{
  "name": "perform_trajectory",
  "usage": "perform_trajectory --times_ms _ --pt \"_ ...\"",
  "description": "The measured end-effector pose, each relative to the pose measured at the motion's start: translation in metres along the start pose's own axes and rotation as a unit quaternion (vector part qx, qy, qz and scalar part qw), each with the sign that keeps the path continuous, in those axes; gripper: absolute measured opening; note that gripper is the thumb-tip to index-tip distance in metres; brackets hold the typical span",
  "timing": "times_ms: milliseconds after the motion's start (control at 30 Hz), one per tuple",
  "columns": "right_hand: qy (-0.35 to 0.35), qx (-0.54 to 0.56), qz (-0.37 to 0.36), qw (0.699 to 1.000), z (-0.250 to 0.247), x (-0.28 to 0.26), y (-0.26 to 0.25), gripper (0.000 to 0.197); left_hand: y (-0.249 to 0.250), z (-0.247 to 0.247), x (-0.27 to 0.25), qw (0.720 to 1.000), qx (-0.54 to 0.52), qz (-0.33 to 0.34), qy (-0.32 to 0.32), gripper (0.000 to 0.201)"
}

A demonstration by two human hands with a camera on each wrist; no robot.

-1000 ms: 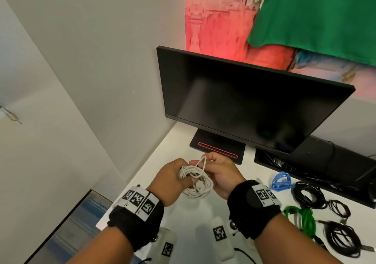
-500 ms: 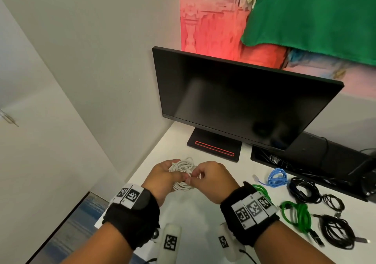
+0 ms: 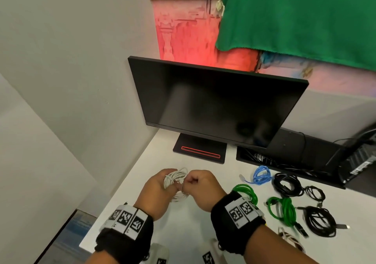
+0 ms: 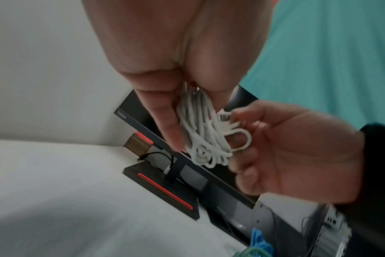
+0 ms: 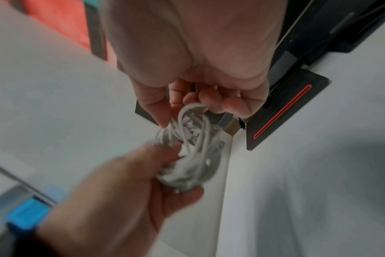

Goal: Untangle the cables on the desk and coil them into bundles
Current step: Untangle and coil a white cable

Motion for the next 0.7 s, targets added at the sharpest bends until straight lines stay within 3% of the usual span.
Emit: perform_trajectory --times_ms 100,200,300,400,533,600,700 --pt "-0.038 0.060 0.019 0.997 -0.005 0.001 0.003 0.021 0.001 -0.003 0.001 0.998 0.060 0.006 0.007 0.032" --pt "-0.115 0.091 0.035 0.989 -0.007 -0.004 0.006 0.015 0.003 -0.016 0.002 0.988 0.149 0.004 0.038 0.011" --pt "-0.158 -0.015 -0.007 0.987 -0.022 -0.011 0.015 0.024 0.012 -0.042 0.003 0.989 0.114 0.005 0.090 0.018" --pt "-0.074 -0.177 -0.057 0.980 -0.055 -0.004 0.028 0.018 0.022 -0.038 -0.004 0.999 0.031 -0.008 0.039 0.030" --pt "0.049 -0.267 -0.042 0.961 -0.062 0.009 0.026 0.021 0.027 -0.004 -0.012 0.994 -0.094 -0.040 -0.029 0.026" --pt "0.059 -0.161 -0.016 0.985 -0.049 0.012 0.030 0.022 0.029 0.012 -0.013 0.993 -0.094 -0.038 -0.064 0.013" --pt "-0.020 0.091 0.045 0.995 -0.020 0.007 0.040 0.026 0.024 0.019 -0.012 0.995 -0.071 -0.033 -0.063 0.012"
Point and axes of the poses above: each hand's wrist, its own x-axis towards the middle knuckle, its own z-axis out of the palm, y = z × x, the point moved 9 cm from there along x, towards the middle knuckle, and after that the axes turned 12 degrees about -x, right-handed, at the moved point
